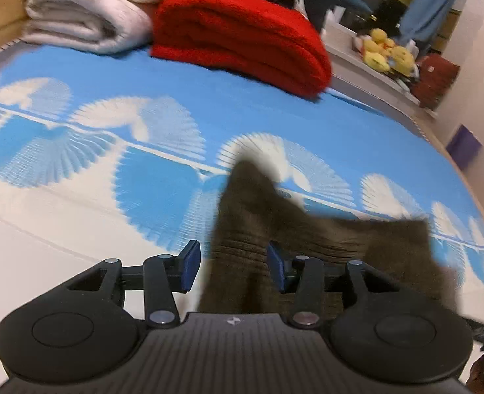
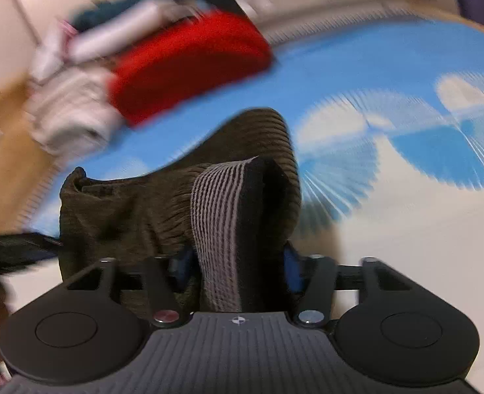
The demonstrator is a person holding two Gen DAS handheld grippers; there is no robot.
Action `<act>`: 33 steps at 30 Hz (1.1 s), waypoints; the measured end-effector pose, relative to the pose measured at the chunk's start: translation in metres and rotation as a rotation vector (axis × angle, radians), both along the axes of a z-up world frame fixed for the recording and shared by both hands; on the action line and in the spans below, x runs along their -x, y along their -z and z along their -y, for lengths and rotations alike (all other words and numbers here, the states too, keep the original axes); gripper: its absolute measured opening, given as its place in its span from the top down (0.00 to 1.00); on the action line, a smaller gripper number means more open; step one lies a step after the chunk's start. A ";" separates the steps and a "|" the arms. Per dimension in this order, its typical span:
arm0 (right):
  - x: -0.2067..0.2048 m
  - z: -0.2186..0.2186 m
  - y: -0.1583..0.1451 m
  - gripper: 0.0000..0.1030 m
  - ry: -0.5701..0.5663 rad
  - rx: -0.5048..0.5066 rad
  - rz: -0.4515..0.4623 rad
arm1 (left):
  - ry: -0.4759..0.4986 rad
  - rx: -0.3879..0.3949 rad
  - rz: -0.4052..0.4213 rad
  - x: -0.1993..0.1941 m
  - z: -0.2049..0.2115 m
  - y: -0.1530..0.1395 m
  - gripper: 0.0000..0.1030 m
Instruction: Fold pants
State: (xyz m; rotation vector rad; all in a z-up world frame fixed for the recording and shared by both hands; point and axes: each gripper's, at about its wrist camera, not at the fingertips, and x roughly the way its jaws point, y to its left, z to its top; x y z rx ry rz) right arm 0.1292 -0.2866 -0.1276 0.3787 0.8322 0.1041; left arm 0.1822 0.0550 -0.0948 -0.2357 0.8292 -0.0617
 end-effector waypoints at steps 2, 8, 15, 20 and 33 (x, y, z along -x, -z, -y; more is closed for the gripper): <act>-0.008 -0.006 0.010 0.42 0.030 0.102 -0.079 | 0.054 0.028 -0.010 0.003 -0.001 -0.002 0.53; -0.010 -0.010 0.000 0.42 0.008 0.105 -0.039 | 0.264 -0.005 -0.201 0.005 0.022 0.029 0.51; -0.009 -0.009 0.008 0.39 0.036 0.164 -0.135 | 0.275 -0.185 -0.234 0.017 0.040 0.040 0.53; -0.005 -0.011 0.021 0.37 -0.023 0.236 -0.221 | 0.333 -0.260 -0.326 0.024 0.049 0.059 0.52; 0.065 -0.017 -0.100 0.14 0.050 0.325 0.190 | 0.147 -0.376 0.155 0.097 0.055 -0.069 0.17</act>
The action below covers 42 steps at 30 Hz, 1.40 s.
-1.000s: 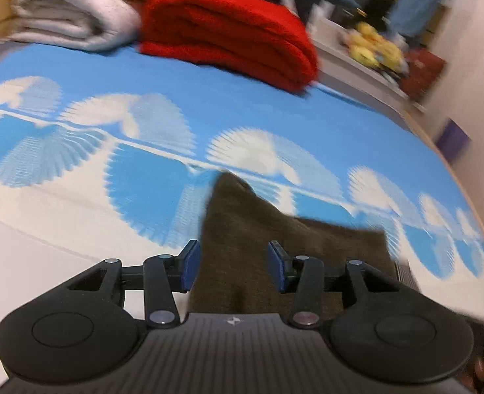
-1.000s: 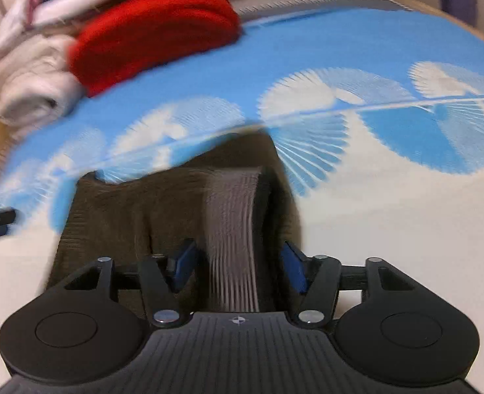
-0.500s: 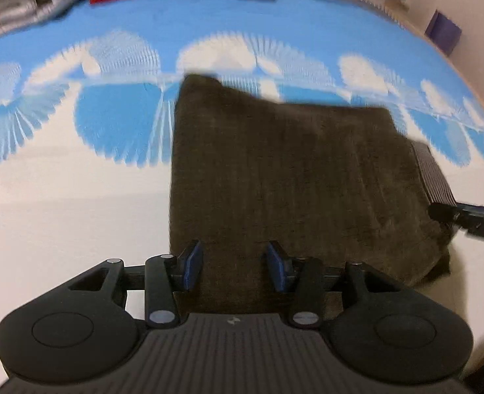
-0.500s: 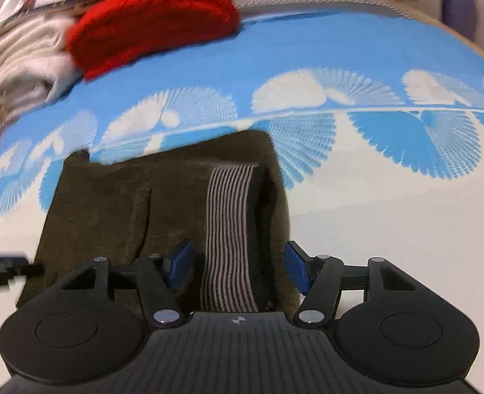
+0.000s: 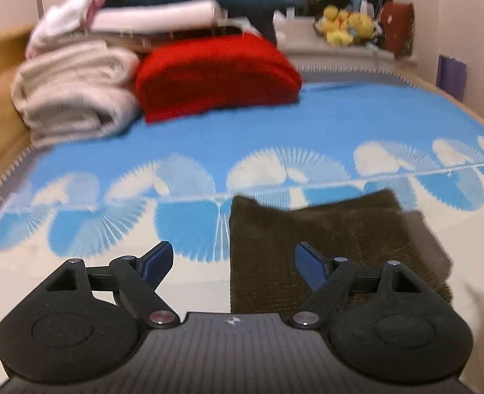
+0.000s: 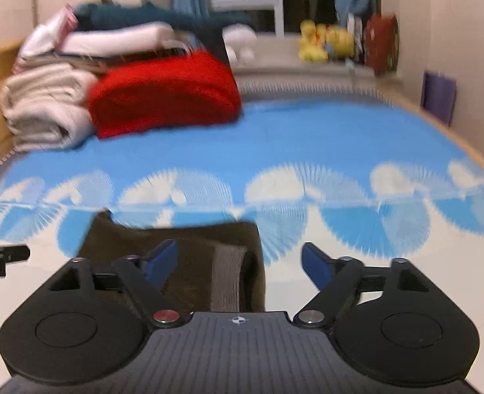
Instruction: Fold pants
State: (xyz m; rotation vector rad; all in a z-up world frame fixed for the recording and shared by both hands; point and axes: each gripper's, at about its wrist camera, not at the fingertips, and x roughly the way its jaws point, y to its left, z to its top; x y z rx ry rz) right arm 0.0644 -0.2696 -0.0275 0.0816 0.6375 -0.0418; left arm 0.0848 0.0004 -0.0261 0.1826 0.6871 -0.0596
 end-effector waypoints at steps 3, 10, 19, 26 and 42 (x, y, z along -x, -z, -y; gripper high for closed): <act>0.026 -0.002 -0.016 0.07 0.002 -0.011 0.042 | -0.012 0.006 0.033 0.034 0.006 -0.018 0.05; 0.069 -0.005 -0.008 0.02 0.070 -0.107 0.004 | -0.037 0.068 -0.141 0.088 0.023 0.023 0.01; 0.067 -0.023 0.008 0.01 0.035 -0.008 -0.122 | -0.150 0.132 -0.269 0.067 0.009 0.041 0.01; 0.059 -0.032 0.019 0.01 -0.003 -0.003 -0.208 | -0.134 0.088 -0.284 0.058 0.019 0.050 0.01; 0.050 -0.046 0.024 0.01 -0.041 0.036 -0.256 | -0.112 0.071 -0.321 0.051 0.025 0.059 0.01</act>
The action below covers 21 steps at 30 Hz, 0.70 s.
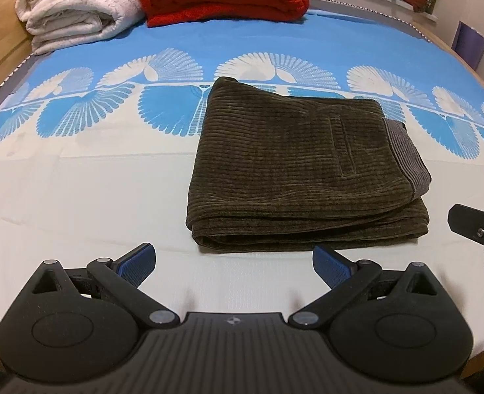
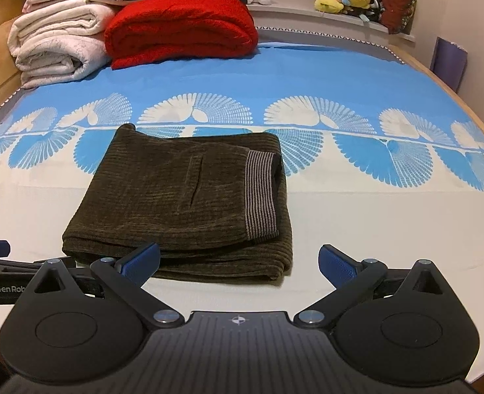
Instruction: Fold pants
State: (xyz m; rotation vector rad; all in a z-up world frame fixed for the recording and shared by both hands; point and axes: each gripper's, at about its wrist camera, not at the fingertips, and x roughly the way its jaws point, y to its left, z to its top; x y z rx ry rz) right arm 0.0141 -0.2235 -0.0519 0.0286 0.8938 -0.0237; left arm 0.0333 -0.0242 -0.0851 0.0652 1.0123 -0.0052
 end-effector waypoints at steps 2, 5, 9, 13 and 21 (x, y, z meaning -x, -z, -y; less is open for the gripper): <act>0.000 0.000 0.000 0.01 -0.004 -0.001 0.002 | 0.001 0.001 -0.001 0.000 -0.001 0.000 0.01; 0.000 -0.001 0.001 0.01 -0.010 0.005 0.000 | 0.003 0.005 -0.005 0.000 -0.001 0.000 0.01; -0.001 -0.003 0.002 0.01 -0.013 0.009 -0.004 | 0.000 0.010 -0.007 -0.001 0.000 0.000 0.01; -0.002 -0.004 0.003 0.01 -0.022 0.016 -0.008 | 0.003 0.009 -0.008 -0.001 0.000 0.000 0.01; -0.002 -0.005 0.004 0.01 -0.025 0.022 -0.012 | 0.003 0.008 -0.009 -0.001 0.000 0.001 0.01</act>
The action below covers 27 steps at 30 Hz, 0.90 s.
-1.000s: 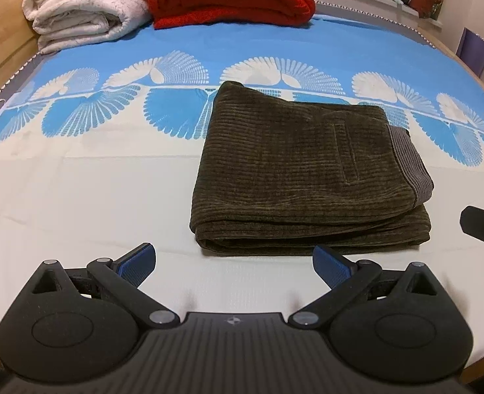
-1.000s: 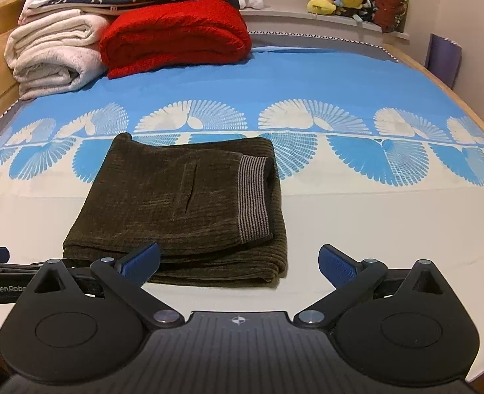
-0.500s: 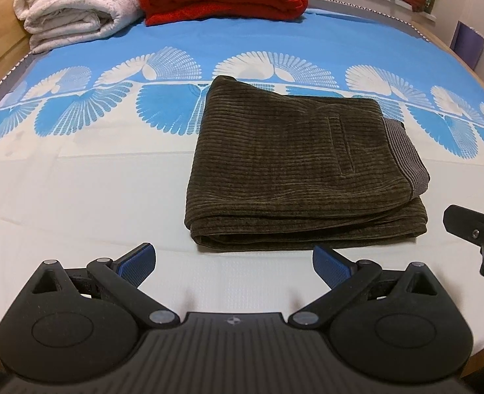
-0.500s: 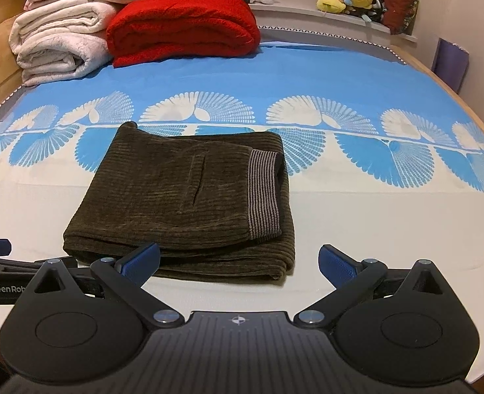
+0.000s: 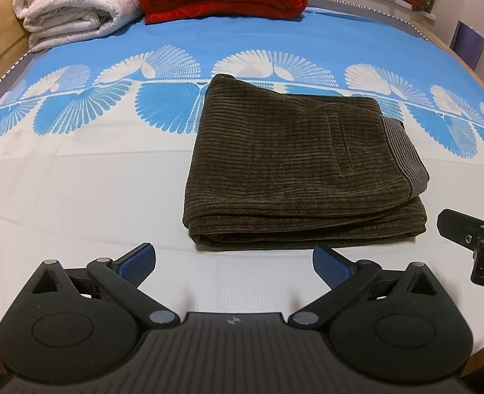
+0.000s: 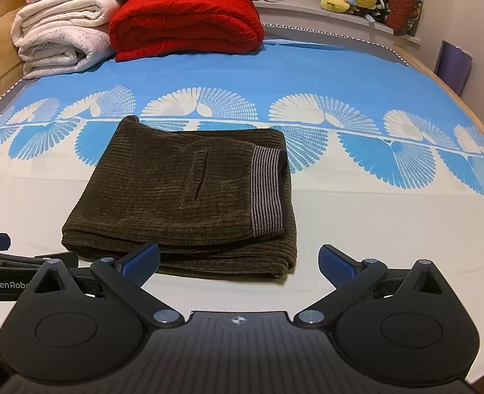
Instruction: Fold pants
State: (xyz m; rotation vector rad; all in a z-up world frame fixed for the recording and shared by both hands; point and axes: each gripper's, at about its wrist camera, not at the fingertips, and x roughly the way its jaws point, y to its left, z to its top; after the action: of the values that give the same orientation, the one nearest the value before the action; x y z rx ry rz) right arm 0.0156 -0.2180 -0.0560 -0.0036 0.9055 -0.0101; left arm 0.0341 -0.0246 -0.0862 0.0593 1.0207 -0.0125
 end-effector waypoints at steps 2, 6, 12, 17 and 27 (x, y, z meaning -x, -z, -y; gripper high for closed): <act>0.000 0.000 0.000 0.01 -0.001 0.000 -0.001 | 0.001 0.000 -0.001 0.000 0.000 0.000 0.01; 0.000 0.000 0.000 0.01 -0.003 0.002 -0.003 | 0.005 -0.002 -0.001 0.000 0.001 0.001 0.01; 0.000 0.001 0.001 0.01 -0.005 0.004 -0.005 | 0.006 -0.002 -0.003 0.000 0.002 0.001 0.01; 0.000 0.002 0.001 0.01 -0.006 0.004 -0.005 | 0.009 -0.002 -0.002 0.000 0.003 0.001 0.01; 0.000 0.002 0.001 0.01 -0.008 0.005 -0.005 | 0.015 -0.003 0.001 0.000 0.003 0.002 0.01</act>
State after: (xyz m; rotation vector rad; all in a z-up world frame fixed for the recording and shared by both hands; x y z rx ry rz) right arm 0.0154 -0.2197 -0.0571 -0.0116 0.9103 -0.0049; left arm 0.0338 -0.0280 -0.0880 0.0699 1.0189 -0.0250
